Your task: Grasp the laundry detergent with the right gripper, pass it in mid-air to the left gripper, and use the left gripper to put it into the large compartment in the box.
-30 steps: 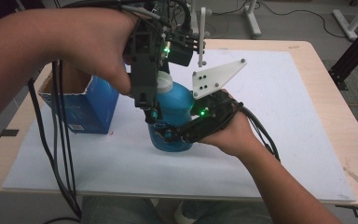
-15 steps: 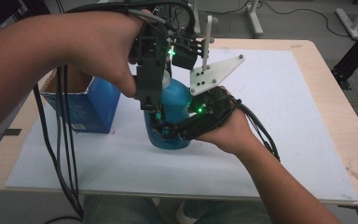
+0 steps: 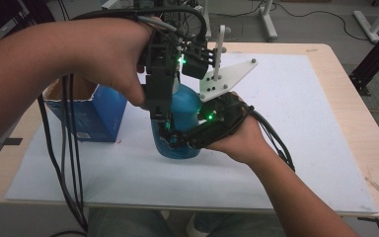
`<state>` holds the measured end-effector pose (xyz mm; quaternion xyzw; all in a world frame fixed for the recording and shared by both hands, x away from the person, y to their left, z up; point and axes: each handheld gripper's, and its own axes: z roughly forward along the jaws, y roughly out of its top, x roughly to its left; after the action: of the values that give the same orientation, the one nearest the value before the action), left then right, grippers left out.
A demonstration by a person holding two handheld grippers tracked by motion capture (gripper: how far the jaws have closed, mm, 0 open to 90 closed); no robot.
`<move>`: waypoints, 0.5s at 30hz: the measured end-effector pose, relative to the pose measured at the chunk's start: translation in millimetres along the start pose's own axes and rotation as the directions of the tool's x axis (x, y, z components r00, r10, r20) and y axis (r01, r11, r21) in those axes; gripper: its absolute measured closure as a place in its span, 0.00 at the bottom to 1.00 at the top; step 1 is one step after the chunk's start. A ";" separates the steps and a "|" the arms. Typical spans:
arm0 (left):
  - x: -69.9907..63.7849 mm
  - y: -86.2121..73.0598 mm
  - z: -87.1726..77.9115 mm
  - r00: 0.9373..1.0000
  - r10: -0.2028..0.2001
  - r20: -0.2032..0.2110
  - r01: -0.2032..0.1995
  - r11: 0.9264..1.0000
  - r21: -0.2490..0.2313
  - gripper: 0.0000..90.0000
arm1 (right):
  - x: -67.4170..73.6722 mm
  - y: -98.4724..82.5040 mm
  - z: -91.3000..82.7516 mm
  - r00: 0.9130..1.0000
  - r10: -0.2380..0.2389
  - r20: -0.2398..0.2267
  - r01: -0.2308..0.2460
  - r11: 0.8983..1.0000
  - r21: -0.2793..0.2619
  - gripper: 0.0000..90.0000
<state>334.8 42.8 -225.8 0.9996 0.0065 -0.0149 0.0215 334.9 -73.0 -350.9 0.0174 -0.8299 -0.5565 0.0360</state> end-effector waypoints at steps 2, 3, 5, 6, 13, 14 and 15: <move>-0.1 0.3 -0.2 1.000 0.003 -0.004 -0.003 1.000 0.005 0.15 | 0.1 0.2 0.3 1.000 0.000 -0.001 0.000 1.000 0.000 0.51; -0.3 0.6 -0.2 1.000 0.004 -0.006 -0.004 1.000 0.003 0.16 | 0.1 0.2 0.4 1.000 0.000 -0.002 0.000 1.000 0.000 0.51; -0.6 1.2 0.1 1.000 0.006 -0.005 -0.006 1.000 0.004 0.18 | 0.0 0.2 1.2 1.000 -0.004 -0.003 0.004 1.000 -0.003 0.51; -0.7 1.6 0.4 1.000 0.005 -0.007 -0.005 1.000 0.005 0.18 | 0.1 0.2 1.2 1.000 -0.004 -0.005 0.004 1.000 -0.002 0.51; -1.2 3.4 1.2 1.000 0.013 -0.008 -0.013 1.000 0.007 0.21 | 0.3 0.1 1.5 1.000 -0.006 -0.005 0.006 1.000 0.002 0.51; -1.3 3.5 1.1 1.000 0.014 -0.009 -0.014 1.000 0.010 0.21 | 0.3 0.1 1.5 1.000 -0.004 -0.006 0.004 1.000 0.002 0.51; -1.0 3.6 1.0 1.000 0.019 -0.013 -0.019 1.000 0.009 0.22 | 0.3 0.1 1.6 1.000 -0.005 -0.005 0.005 1.000 0.001 0.51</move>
<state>333.7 39.1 -226.7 0.9998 -0.0028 -0.0085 0.0170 334.5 -71.5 -351.3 0.0210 -0.8301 -0.5560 0.0367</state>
